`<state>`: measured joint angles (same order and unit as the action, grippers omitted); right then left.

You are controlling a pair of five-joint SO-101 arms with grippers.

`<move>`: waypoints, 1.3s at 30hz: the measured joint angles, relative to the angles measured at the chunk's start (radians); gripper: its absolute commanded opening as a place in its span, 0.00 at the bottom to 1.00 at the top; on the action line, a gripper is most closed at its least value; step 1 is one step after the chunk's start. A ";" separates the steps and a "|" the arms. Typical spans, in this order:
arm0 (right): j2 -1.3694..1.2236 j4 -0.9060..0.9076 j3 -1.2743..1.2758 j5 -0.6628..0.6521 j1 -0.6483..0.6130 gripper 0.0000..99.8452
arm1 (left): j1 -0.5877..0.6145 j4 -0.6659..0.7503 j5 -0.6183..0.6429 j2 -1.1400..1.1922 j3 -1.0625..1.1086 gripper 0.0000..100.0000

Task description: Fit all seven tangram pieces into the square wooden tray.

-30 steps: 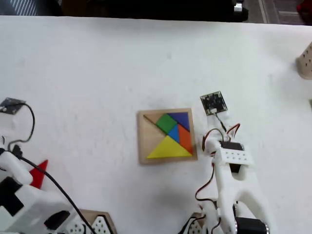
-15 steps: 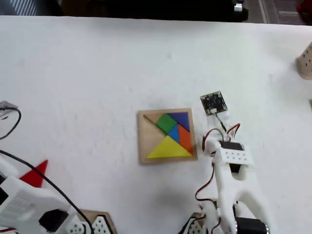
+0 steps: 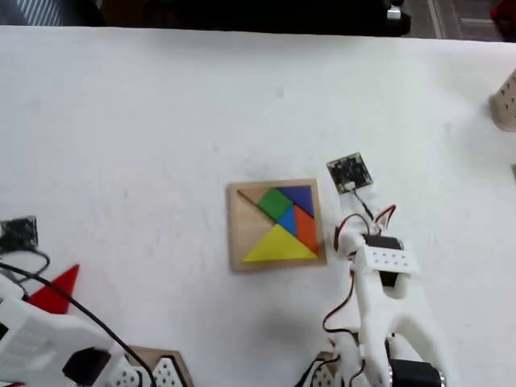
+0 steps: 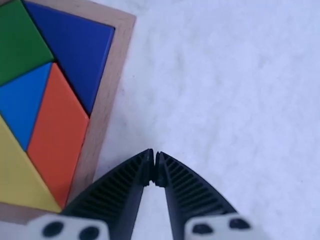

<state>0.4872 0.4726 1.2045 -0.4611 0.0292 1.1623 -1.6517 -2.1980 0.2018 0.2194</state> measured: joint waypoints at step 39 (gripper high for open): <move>0.000 0.000 0.000 0.000 0.000 0.02 | -0.224 0.609 1.367 -0.118 0.196 0.02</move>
<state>0.4872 0.4726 1.2045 -0.4611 0.0292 0.9383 -1.0426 -0.8309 0.0836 0.4158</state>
